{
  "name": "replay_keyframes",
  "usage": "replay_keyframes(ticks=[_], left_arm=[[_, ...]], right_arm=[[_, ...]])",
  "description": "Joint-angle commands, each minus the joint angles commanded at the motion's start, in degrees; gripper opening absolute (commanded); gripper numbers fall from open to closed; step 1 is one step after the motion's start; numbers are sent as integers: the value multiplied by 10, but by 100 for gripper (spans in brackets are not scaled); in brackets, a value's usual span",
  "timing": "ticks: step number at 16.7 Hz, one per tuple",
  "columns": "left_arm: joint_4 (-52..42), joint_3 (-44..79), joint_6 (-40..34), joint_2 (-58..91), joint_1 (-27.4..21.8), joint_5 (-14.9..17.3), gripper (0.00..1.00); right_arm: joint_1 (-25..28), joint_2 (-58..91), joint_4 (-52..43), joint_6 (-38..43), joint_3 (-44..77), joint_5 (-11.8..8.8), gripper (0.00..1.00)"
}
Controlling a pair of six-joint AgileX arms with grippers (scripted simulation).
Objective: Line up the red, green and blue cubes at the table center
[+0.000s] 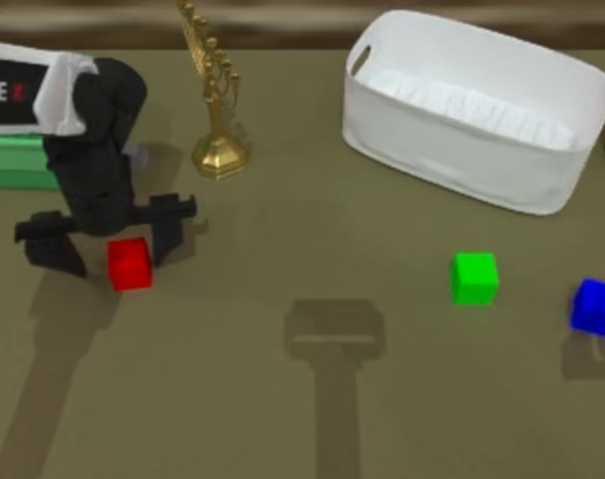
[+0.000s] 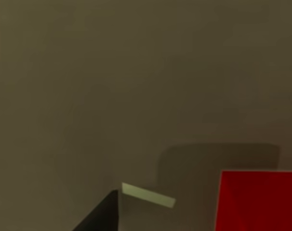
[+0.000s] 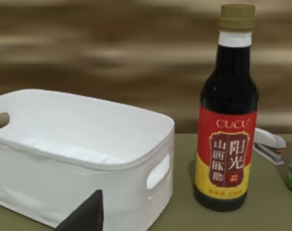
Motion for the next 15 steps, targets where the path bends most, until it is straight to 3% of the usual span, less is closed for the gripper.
replay_keyframes(ticks=[5, 15], left_arm=[[0, 0, 0, 0, 0, 0, 2], [-12, 7, 5, -23, 1, -7, 0]], right_arm=[[0, 0, 0, 0, 0, 0, 100], [0, 0, 0, 0, 0, 0, 100]])
